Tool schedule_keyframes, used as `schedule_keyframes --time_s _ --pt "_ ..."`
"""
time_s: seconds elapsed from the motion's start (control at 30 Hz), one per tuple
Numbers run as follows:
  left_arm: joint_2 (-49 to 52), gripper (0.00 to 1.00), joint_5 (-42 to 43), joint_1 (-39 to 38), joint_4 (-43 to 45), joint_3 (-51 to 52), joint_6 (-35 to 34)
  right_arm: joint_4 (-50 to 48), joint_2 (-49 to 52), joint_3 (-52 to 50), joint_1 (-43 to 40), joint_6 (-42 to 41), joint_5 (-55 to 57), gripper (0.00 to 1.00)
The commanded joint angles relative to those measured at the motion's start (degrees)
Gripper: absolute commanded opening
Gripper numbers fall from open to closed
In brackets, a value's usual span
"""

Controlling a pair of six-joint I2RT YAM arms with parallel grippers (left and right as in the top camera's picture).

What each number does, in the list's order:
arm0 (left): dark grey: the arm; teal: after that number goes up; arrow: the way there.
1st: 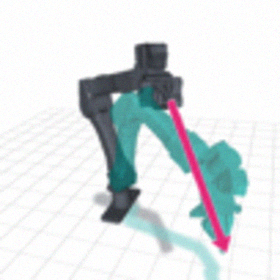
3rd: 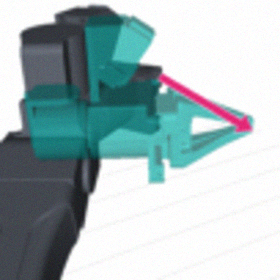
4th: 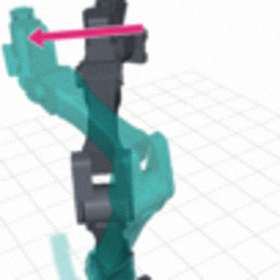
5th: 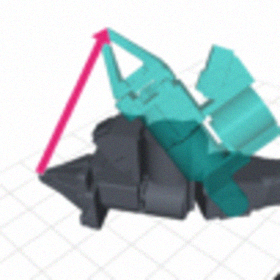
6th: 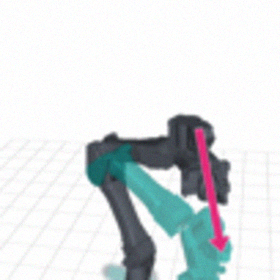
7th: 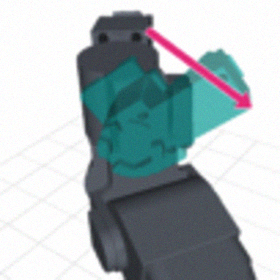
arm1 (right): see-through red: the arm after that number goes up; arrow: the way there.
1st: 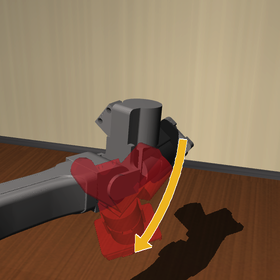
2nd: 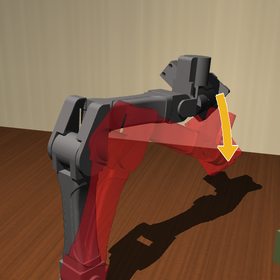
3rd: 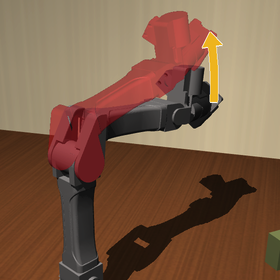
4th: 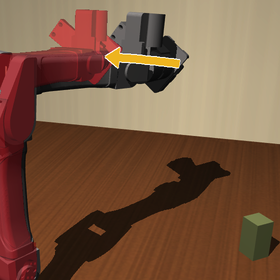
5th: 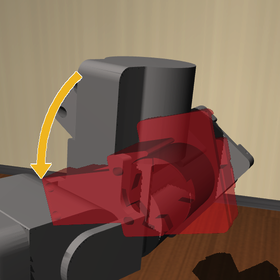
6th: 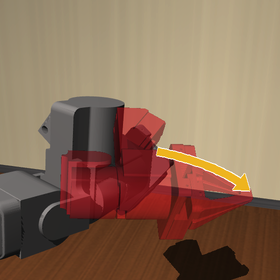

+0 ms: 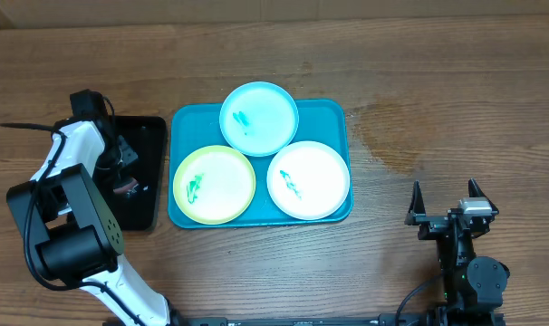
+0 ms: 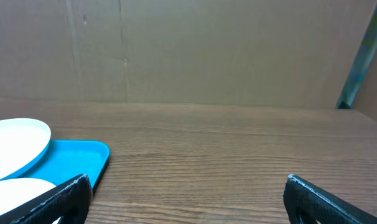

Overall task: Clean dirty plates on tray and stack at the side
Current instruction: 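Grasp the orange-and-green sponge with the left gripper and lift it, then carry the sponge with the left gripper onto the yellow plate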

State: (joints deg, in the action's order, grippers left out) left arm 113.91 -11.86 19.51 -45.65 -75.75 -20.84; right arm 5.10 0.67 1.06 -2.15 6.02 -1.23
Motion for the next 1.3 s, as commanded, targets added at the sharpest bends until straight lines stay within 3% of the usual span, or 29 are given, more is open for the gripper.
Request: schedule_keyframes --time_s 0.0,0.23,0.37,0.53,0.8,1.0,1.27 --pt "-1.03 0.04 -1.16 -0.07 -3.76 -5.05 0.09 -0.33 -0.5 -0.59 -0.11 0.24 0.31 1.0" --pt "-4.35 0.04 4.96 -0.09 -21.09 -20.28 0.04 -0.33 -0.5 -0.59 -0.11 0.24 0.31 1.0" --pt "-6.97 0.04 10.47 -0.09 -26.69 -26.01 0.02 -0.33 -0.5 -0.59 -0.11 0.24 0.31 1.0" --pt "-7.65 0.04 15.23 -1.03 -27.85 -23.65 0.07 -0.33 -0.5 -0.59 -0.11 0.24 0.31 1.0" --pt "-6.97 0.04 17.9 -5.44 -19.5 -7.19 0.07 -0.33 -0.5 -0.59 -0.11 0.24 0.31 1.0" --pt "-10.38 0.04 17.9 -6.01 -23.32 -10.25 0.13 -0.33 -0.5 -0.59 -0.11 0.24 0.31 1.0" --pt "-26.53 0.04 16.35 -10.08 -24.13 -14.1 1.07 -0.33 -0.5 -0.59 -0.11 0.24 0.31 1.0"
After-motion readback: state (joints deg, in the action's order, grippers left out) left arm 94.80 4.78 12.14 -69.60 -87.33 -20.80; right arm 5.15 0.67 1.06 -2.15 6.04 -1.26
